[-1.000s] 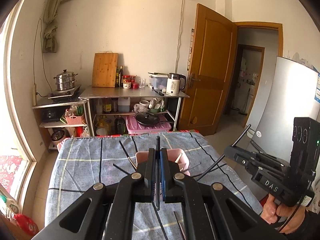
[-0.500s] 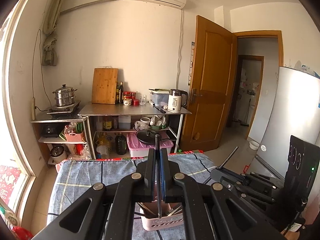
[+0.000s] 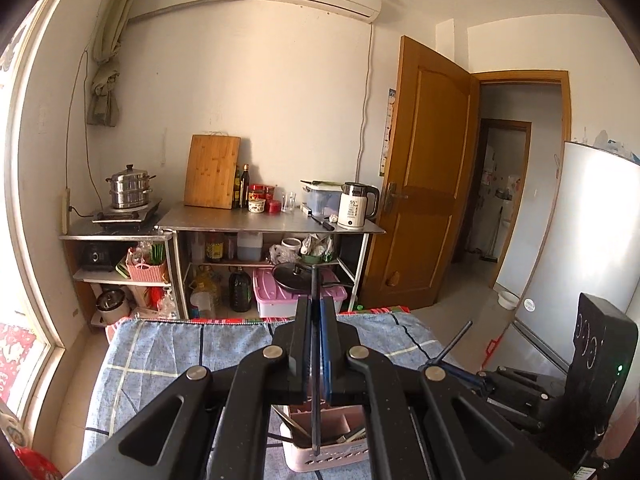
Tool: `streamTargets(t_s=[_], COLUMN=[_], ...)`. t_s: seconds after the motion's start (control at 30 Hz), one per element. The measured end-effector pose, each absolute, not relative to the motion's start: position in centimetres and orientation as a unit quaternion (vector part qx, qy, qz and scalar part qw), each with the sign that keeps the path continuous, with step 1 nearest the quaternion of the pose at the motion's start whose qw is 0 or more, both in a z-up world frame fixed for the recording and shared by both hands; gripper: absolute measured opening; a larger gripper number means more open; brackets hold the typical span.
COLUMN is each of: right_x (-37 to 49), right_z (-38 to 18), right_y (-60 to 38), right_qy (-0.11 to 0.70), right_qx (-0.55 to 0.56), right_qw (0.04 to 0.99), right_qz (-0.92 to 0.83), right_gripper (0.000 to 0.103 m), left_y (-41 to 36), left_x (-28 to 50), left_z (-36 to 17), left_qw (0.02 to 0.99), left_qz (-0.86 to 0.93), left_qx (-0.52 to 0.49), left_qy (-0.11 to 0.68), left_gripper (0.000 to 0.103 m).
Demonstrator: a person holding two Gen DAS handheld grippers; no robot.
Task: Organize utensils
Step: 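Lift the black chopstick with the right tool and carry it over the basket, then lower the black chopstick into the pink basket and open the right tool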
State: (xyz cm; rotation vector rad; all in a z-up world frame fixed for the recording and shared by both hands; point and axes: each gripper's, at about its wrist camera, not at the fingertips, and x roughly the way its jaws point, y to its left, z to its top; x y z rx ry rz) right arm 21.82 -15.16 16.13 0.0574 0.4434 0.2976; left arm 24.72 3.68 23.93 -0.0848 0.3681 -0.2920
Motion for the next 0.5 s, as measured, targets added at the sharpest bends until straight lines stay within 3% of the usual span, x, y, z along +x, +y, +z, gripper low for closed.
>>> streamTargets(t_s=[0.27,0.5], right_x=[22.1,22.1], right_z=[15.5,14.3], right_y=[-15.5,-15.1], right_qy=[0.228,0.244], right_qx=[0.032,0.028], right_qw=[0.963,0.959], right_qz=[0.141,0.143], right_gripper=[0.005,0.005], left_y=[3.7,3.6], left_x=[25.5,26.5], left_z=[24.9,21.0], left_qw=[0.972,0.961], left_qz=[-0.148,-0.148], left_qx=[-0.050,-0.061], left_qy=[0.175,0.225], left_gripper=[0.004,0.004])
